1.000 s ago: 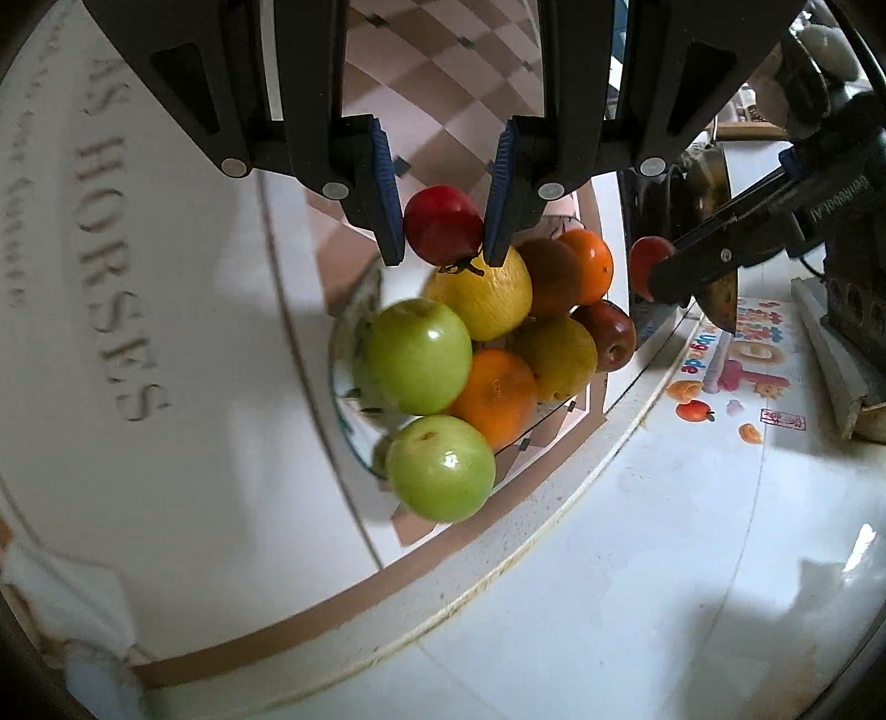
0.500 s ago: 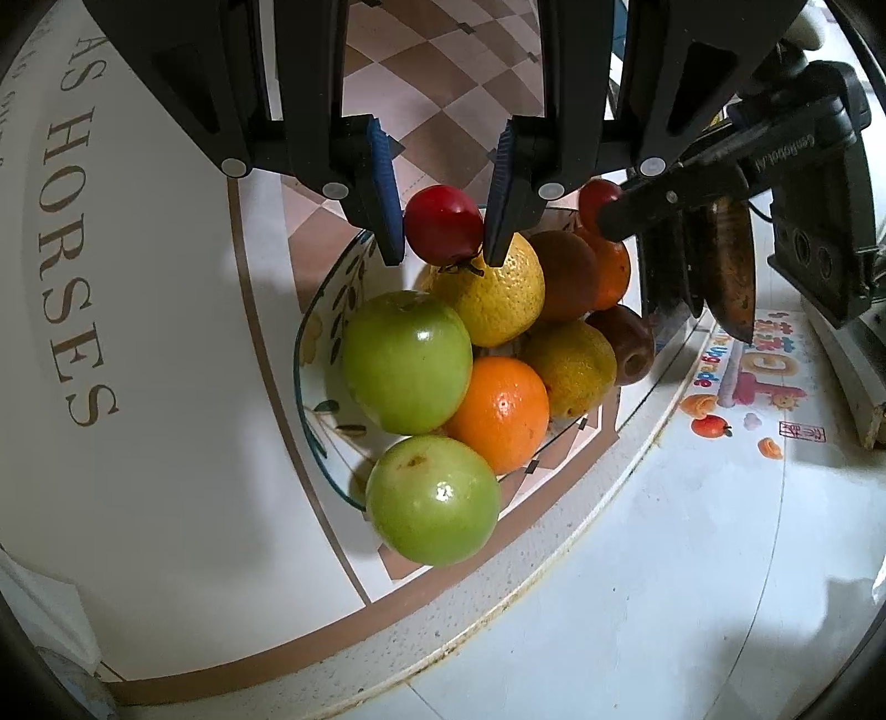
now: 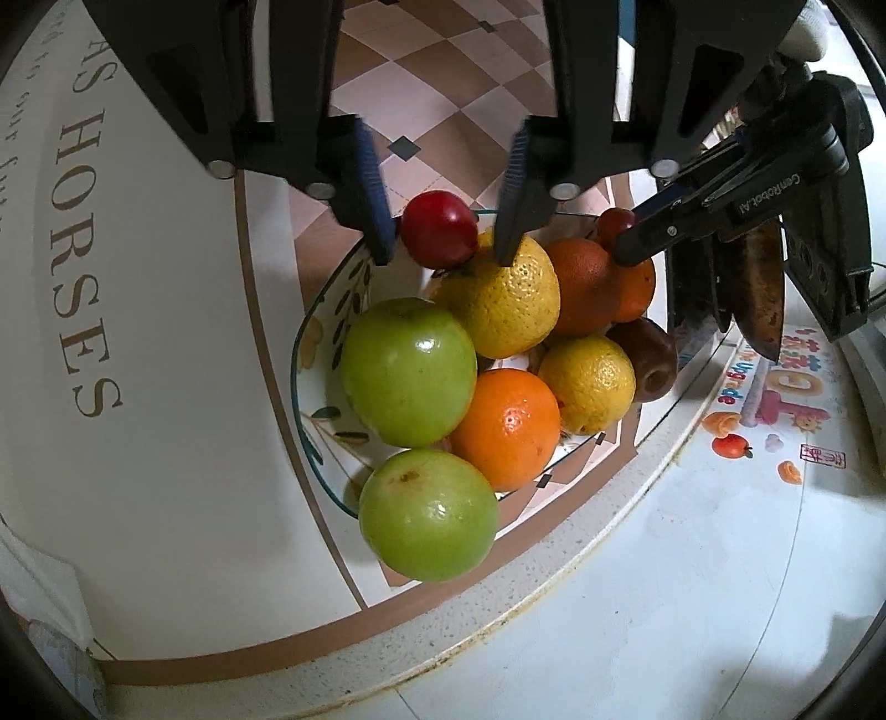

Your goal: Organize fruits

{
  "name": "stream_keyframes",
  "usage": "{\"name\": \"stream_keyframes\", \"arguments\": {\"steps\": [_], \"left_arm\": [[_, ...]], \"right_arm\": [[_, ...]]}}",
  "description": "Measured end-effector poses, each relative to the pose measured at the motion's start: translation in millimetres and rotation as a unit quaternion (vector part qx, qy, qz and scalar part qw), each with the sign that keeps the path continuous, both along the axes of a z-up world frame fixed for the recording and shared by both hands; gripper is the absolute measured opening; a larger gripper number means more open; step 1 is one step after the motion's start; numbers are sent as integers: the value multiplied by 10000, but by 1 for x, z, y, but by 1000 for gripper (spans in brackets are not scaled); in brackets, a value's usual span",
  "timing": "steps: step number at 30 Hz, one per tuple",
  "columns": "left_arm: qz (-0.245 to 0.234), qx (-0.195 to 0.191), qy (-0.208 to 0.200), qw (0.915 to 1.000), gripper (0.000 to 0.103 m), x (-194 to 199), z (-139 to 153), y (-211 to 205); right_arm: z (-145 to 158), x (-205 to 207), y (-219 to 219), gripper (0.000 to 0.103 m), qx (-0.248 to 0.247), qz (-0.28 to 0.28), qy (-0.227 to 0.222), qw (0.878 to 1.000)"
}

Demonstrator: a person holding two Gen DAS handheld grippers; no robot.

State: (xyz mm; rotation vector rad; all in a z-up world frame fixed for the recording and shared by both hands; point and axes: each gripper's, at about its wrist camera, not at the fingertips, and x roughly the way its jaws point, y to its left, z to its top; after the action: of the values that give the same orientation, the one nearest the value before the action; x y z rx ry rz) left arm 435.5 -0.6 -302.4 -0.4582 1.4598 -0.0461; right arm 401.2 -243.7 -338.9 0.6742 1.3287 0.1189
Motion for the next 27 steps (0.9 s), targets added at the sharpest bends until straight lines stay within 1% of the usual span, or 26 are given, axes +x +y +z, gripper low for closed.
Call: {"name": "stream_keyframes", "arguments": {"steps": [2,6,7,8,9,10,11,12,13,14,15,16,17,18,20,22,25,27], "left_arm": [[3,21,-8,10000,31,0,0,-1],[-154,195,18,9997,33,2,1,-8],[-195,239,18,9995,34,3,2,-9],[-248,287,20,9993,34,3,3,-10],[-296,356,12,9989,34,3,4,-11],[-352,481,-33,9982,34,2,7,-12],[-413,614,-115,9972,35,1,11,-13],[-504,766,-216,9956,39,-1,17,-15],[-584,905,-298,9937,42,-3,22,-17],[-666,1076,-385,9912,51,-5,27,-18],[-771,1262,-493,9878,61,-8,33,-21],[-882,1425,-612,9839,67,-12,40,-23],[-968,1606,-717,9796,79,-15,46,-25],[-1051,1778,-813,9751,87,-19,51,-27],[-1173,2014,-986,9675,91,-27,63,-29],[-1215,2123,-1125,9631,92,-34,74,-28],[-1235,2176,-1305,9594,98,-45,88,-24],[-1220,2172,-1398,9583,100,-51,97,-22]], "right_arm": [[4,1,3,59,-105,-8,-44,9999],[17,0,6,66,-343,25,-151,9993],[21,0,8,70,-443,48,-188,9988],[28,-1,10,74,-622,78,-234,9978],[32,-2,11,75,-759,100,-271,9967],[40,-3,14,80,-1129,147,-299,9931],[45,-4,16,84,-1364,178,-315,9900],[51,-5,18,87,-1583,210,-368,9865],[57,-7,18,92,-1769,241,-425,9830],[62,-9,21,95,-1971,281,-463,9789],[67,-11,23,95,-2140,316,-485,9751],[71,-13,24,95,-2294,340,-514,9714],[76,-16,25,96,-2440,353,-556,9675],[80,-19,25,97,-2526,346,-600,9651],[89,-25,26,99,-2624,308,-671,9621],[97,-32,28,99,-2705,278,-721,9596],[110,-44,27,99,-2759,199,-788,9577],[117,-52,30,99,-2806,173,-839,9560]]}}
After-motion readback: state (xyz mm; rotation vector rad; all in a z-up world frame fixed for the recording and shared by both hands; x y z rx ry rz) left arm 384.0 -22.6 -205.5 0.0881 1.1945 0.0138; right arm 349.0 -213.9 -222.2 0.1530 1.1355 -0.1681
